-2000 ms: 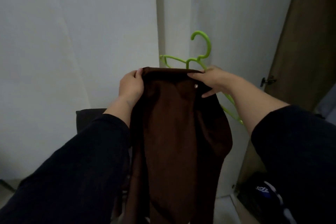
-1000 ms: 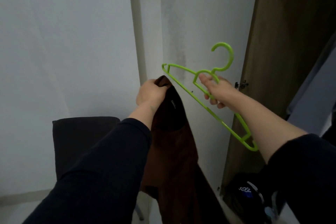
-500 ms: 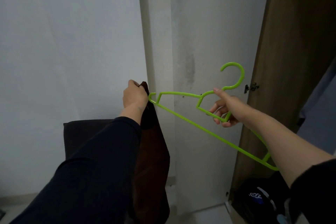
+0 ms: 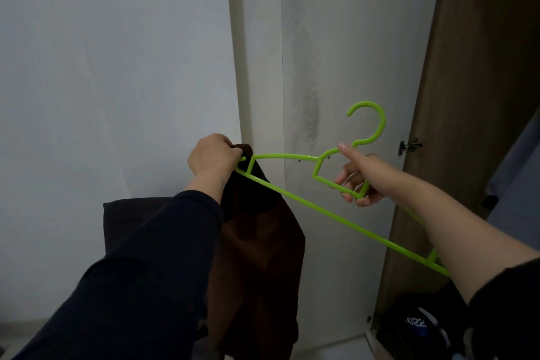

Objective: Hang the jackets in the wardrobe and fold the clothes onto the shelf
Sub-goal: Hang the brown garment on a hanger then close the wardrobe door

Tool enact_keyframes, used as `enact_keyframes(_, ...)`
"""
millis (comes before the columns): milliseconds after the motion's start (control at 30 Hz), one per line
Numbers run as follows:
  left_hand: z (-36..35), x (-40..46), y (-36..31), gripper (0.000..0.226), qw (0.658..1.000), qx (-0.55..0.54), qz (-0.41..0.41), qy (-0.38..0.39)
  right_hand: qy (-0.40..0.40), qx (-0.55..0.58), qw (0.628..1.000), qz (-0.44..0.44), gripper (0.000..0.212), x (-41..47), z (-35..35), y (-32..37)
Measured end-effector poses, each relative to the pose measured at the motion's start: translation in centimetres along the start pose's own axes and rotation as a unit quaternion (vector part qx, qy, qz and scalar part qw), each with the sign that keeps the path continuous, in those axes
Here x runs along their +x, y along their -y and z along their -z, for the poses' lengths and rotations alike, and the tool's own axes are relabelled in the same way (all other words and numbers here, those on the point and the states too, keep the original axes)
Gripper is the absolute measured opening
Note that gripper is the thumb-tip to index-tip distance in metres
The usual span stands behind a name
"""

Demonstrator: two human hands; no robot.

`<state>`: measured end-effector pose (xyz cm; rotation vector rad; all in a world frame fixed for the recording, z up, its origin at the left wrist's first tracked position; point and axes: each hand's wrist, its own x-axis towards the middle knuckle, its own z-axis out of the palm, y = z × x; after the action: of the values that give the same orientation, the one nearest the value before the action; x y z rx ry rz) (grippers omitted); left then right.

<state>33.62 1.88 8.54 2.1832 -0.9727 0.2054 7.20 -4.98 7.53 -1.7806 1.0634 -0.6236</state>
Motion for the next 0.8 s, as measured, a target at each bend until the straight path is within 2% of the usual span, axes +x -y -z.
enact_keyframes(167,-0.8,-1.0,-1.7,0.019,1.0,-0.009,-0.005,0.029,-0.016,-0.022,1.0,0.007,0.071,0.5,-1.0,0.0)
enact_keyframes(400,-2.8,-2.4,-6.2,0.024,0.983,-0.098,-0.041,0.149,-0.059,-0.078,0.995,-0.012,0.069,1.4,-4.9,0.6)
enact_keyframes(533,-2.6,-3.6,-8.5,0.04,0.97,-0.067,-0.053,0.229,-0.112,-0.053,0.992,-0.025,0.071,2.6,-6.0,1.3)
enact_keyframes(600,-2.0,-3.8,-8.7,0.042,0.961,-0.029,-0.096,0.26,-0.12,-0.039,0.992,-0.01,0.07,2.9,-5.6,1.8)
enact_keyframes(700,-1.3,-3.3,-7.4,0.04,0.946,0.032,-0.194,0.258,-0.11,-0.03,0.993,0.027,0.072,2.9,-4.6,2.4)
enact_keyframes(800,-0.8,-2.9,-6.4,0.04,0.942,0.149,-0.258,0.156,-0.099,-0.031,0.993,0.064,0.073,2.7,-4.3,2.7)
